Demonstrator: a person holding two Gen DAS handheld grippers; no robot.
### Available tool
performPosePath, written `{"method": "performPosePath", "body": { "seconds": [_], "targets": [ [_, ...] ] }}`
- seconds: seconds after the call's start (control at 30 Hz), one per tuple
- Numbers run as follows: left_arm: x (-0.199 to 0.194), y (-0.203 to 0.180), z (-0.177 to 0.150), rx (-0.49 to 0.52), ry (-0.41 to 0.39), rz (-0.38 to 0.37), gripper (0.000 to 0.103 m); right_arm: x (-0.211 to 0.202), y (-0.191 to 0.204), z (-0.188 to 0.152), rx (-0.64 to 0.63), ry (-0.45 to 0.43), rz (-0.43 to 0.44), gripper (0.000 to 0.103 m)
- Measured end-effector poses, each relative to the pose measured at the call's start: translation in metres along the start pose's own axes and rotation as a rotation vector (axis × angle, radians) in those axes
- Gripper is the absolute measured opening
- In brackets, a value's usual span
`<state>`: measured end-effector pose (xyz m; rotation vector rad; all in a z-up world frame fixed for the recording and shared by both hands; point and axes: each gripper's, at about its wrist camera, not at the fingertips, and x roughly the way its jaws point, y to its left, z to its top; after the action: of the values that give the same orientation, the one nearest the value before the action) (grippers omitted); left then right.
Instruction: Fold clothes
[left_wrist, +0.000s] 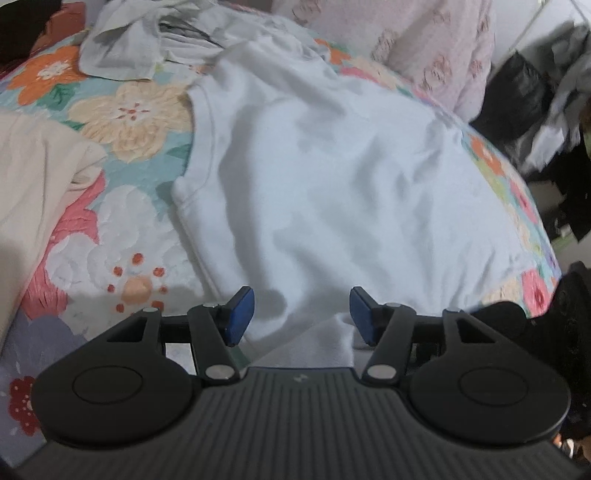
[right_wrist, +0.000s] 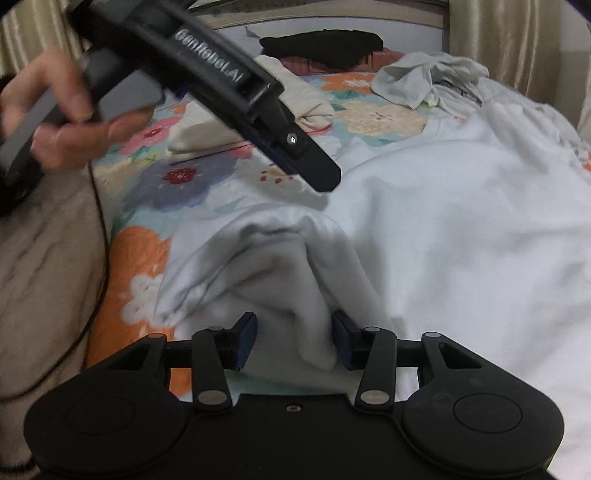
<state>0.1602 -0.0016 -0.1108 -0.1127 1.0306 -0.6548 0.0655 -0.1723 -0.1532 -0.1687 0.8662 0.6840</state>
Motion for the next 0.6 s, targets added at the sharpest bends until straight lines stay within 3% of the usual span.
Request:
{"method": "performPosePath", "body": {
  "seconds": [0.03, 0.13, 0.3, 0.47, 0.53, 0.6],
  "targets": [
    [0.000, 0.004, -0.002, -0.012, -0.015, -0.003, 0.056, -0.001, 0.003, 0.003, -0.017, -0.008, -0.002, 0.008],
    [-0.013, 0.010, -0.002, -0.002, -0.086, -0.022, 0.056, -0.023, 0.008, 0.013, -0.061, -0.077, -0.027, 0.006],
    [-0.036, 0.021, 0.002, -0.048, -0.205, -0.164, 0.057, -0.082, -0.026, 0.035, 0.065, -0.211, -0.058, 0.006],
    [-0.041, 0.008, -0.001, 0.008, -0.223, -0.295, 0.057, -0.105, -0.057, 0.054, 0.154, -0.240, -0.157, 0.006],
    [-0.037, 0.000, -0.002, 0.039, -0.207, -0.321, 0.058, -0.109, -0.071, 0.063, 0.204, -0.249, -0.172, 0.006],
    [-0.029, -0.006, -0.001, 0.058, -0.190, -0.301, 0.060, -0.106, -0.084, 0.074, 0.240, -0.256, -0.196, 0.006]
  ]
}}
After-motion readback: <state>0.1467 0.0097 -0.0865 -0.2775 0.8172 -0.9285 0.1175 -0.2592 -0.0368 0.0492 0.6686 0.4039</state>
